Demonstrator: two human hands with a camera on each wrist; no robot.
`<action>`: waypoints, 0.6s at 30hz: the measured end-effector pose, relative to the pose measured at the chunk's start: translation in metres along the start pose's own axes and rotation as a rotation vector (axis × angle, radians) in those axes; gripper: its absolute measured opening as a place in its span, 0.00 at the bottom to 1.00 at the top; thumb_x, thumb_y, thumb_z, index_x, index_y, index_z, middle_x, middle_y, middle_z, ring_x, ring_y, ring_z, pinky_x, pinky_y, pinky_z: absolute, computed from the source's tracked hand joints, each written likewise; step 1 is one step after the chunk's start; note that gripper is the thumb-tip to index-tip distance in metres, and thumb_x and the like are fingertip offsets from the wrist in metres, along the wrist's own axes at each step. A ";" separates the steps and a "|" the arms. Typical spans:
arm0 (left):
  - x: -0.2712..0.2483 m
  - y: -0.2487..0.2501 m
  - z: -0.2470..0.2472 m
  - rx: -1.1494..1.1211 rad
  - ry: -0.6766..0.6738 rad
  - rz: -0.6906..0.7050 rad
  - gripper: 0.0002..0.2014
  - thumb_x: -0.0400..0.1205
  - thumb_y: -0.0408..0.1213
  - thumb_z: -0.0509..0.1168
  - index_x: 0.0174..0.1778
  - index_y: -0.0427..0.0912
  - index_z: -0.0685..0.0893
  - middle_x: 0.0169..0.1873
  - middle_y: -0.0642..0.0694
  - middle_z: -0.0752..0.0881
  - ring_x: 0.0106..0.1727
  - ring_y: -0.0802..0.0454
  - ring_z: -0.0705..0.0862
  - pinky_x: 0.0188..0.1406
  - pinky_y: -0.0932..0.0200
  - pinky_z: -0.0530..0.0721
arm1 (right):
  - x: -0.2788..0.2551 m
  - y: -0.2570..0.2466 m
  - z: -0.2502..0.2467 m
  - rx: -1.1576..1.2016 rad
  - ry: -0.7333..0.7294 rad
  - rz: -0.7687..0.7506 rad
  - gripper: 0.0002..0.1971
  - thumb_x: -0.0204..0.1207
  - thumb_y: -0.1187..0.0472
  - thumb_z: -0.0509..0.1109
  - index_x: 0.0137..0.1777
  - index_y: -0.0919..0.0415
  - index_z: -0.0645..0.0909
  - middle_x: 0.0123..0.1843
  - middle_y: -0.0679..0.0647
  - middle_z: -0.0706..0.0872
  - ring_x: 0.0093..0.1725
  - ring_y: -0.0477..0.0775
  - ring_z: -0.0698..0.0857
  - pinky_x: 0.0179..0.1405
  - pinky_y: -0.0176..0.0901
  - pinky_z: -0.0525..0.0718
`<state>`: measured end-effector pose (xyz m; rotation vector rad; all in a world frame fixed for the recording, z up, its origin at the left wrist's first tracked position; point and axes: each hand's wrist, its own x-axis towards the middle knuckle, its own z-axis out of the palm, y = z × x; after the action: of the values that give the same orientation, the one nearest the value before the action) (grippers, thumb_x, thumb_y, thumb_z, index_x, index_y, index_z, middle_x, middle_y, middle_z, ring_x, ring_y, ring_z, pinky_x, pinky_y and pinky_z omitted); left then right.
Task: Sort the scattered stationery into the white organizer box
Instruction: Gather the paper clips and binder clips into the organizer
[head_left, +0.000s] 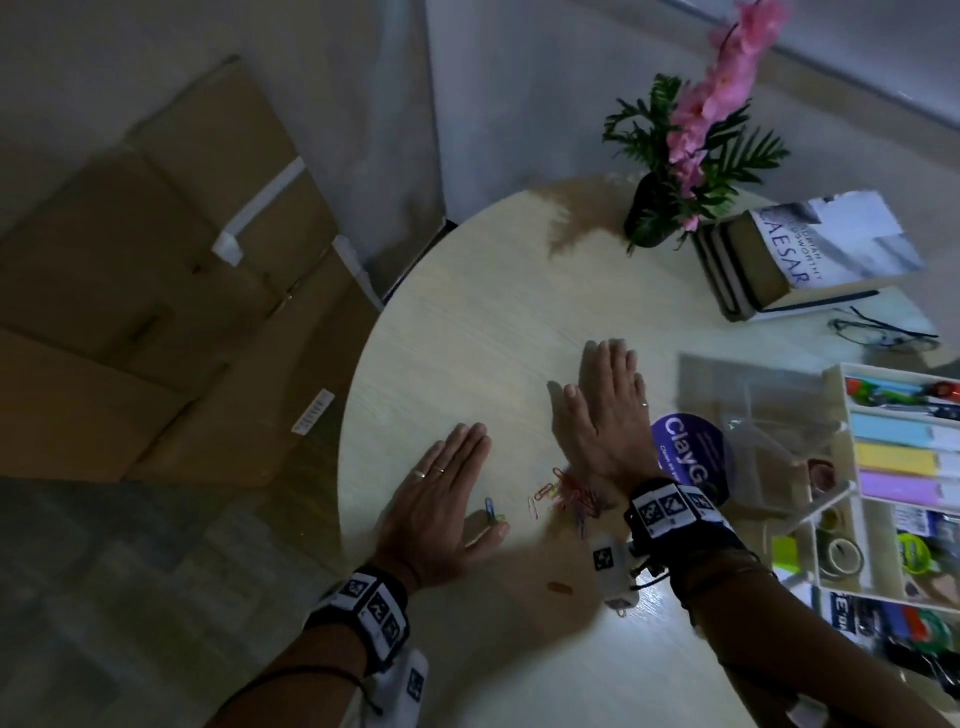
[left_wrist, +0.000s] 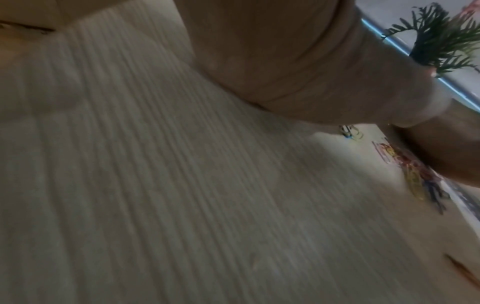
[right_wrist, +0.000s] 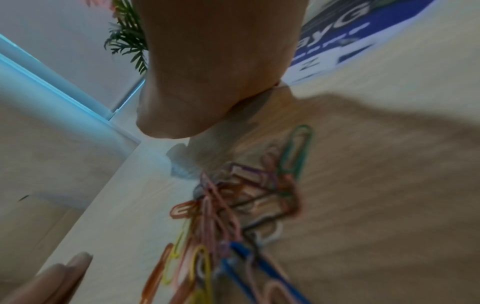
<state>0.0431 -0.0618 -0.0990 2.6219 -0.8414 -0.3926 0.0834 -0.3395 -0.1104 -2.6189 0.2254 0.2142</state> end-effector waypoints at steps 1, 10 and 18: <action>0.000 -0.001 0.001 0.001 0.006 -0.002 0.49 0.84 0.67 0.58 0.93 0.41 0.52 0.93 0.46 0.48 0.93 0.52 0.45 0.90 0.43 0.58 | 0.004 -0.004 0.001 -0.024 0.000 -0.028 0.38 0.93 0.36 0.43 0.93 0.56 0.36 0.94 0.59 0.36 0.93 0.59 0.36 0.93 0.63 0.42; 0.001 -0.001 0.001 0.023 0.024 0.013 0.48 0.83 0.65 0.61 0.92 0.39 0.57 0.93 0.45 0.50 0.93 0.50 0.45 0.90 0.43 0.58 | -0.043 -0.002 0.007 -0.112 -0.155 -0.190 0.36 0.93 0.39 0.40 0.94 0.58 0.39 0.94 0.56 0.35 0.93 0.51 0.34 0.93 0.55 0.42; -0.001 0.005 0.003 0.080 -0.024 -0.009 0.48 0.85 0.68 0.55 0.93 0.39 0.51 0.93 0.43 0.46 0.93 0.48 0.42 0.91 0.41 0.55 | -0.145 -0.012 0.024 -0.054 -0.189 -0.239 0.36 0.93 0.41 0.46 0.94 0.60 0.45 0.95 0.57 0.40 0.94 0.53 0.38 0.93 0.57 0.48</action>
<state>0.0388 -0.0653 -0.0993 2.7000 -0.8703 -0.4022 -0.0578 -0.2998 -0.0972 -2.6283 -0.1591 0.3854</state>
